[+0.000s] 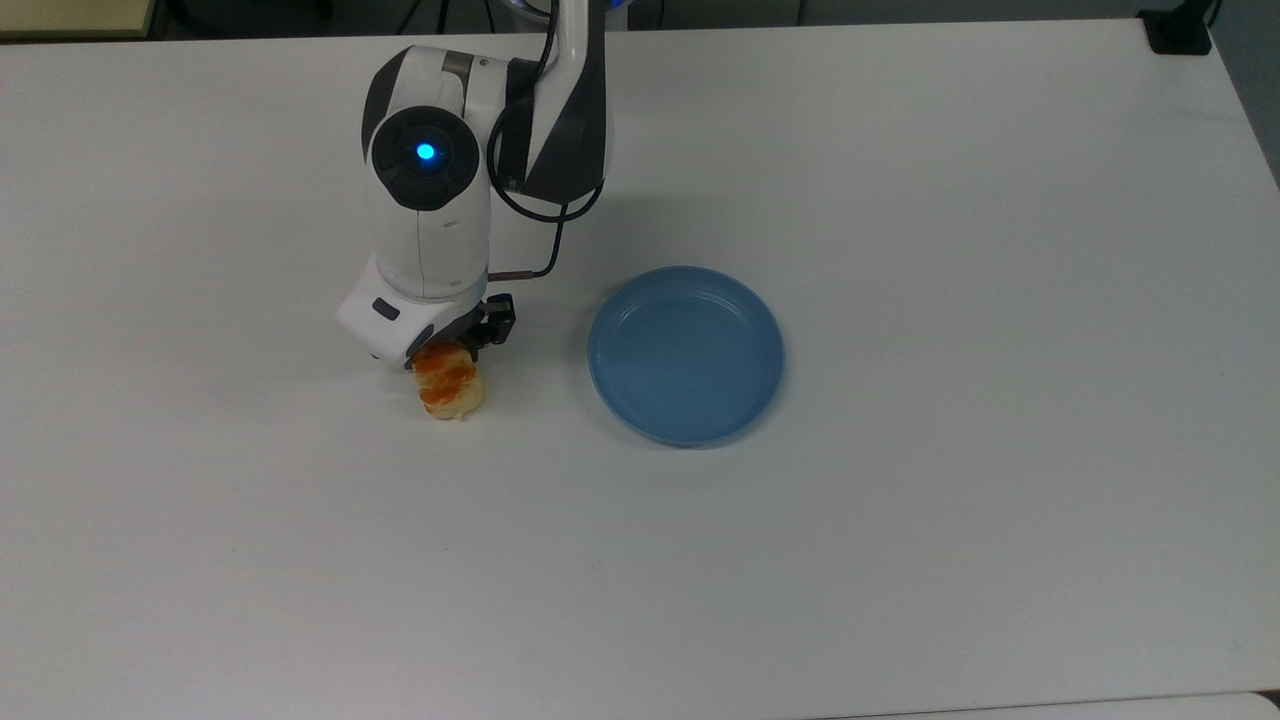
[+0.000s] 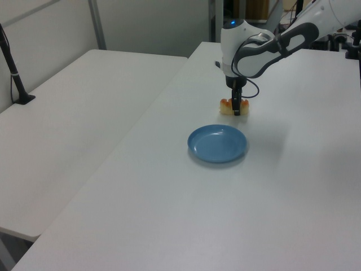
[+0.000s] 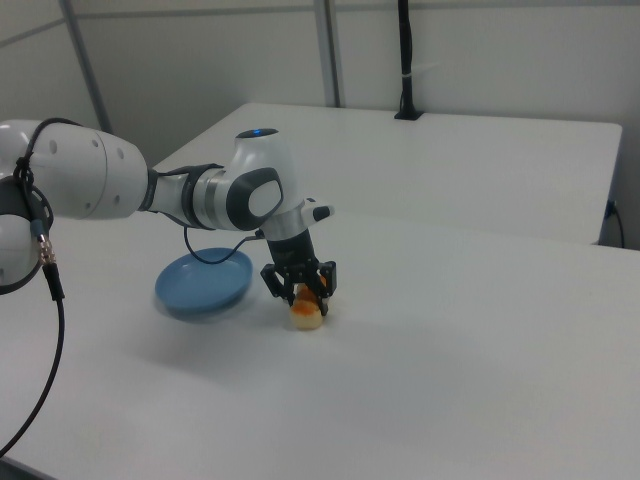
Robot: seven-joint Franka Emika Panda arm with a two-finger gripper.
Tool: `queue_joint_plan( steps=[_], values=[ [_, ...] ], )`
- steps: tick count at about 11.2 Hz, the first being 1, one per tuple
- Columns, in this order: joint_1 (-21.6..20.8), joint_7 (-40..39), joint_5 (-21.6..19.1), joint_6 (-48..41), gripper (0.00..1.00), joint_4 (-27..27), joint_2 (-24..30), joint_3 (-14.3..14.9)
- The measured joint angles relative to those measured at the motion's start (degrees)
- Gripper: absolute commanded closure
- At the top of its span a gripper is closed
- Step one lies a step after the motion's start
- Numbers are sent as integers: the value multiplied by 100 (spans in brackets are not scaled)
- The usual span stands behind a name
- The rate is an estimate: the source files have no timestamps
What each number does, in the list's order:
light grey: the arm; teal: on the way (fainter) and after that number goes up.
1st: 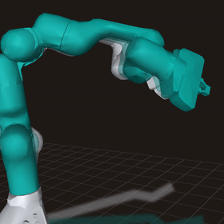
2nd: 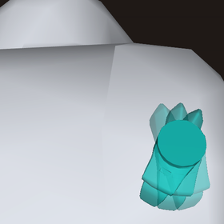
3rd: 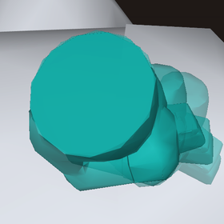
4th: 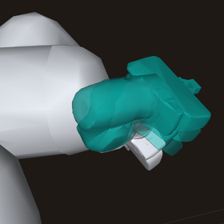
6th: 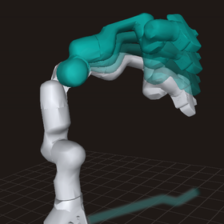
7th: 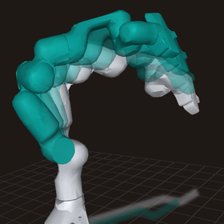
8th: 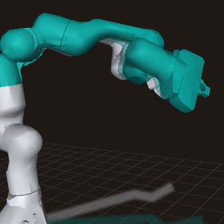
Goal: Put the bread onto the plate
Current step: 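Close the gripper on the glazed bread roll and lift it, then carry the bread roll over the blue plate and lower it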
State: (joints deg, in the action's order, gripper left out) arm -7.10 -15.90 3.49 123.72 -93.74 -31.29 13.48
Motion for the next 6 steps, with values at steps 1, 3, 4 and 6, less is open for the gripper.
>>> queue_joint_plan(
  steps=[1, 3, 4, 6],
  values=[
    [0, 0, 0, 0, 78, 2, 40, 1],
    [-50, 69, -2, 1, 76, 23, 238, 4],
    [-174, 244, -7, 1, 76, 26, 386, 4],
    [-669, 758, -8, 1, 75, 25, 545, 4]
  ],
)
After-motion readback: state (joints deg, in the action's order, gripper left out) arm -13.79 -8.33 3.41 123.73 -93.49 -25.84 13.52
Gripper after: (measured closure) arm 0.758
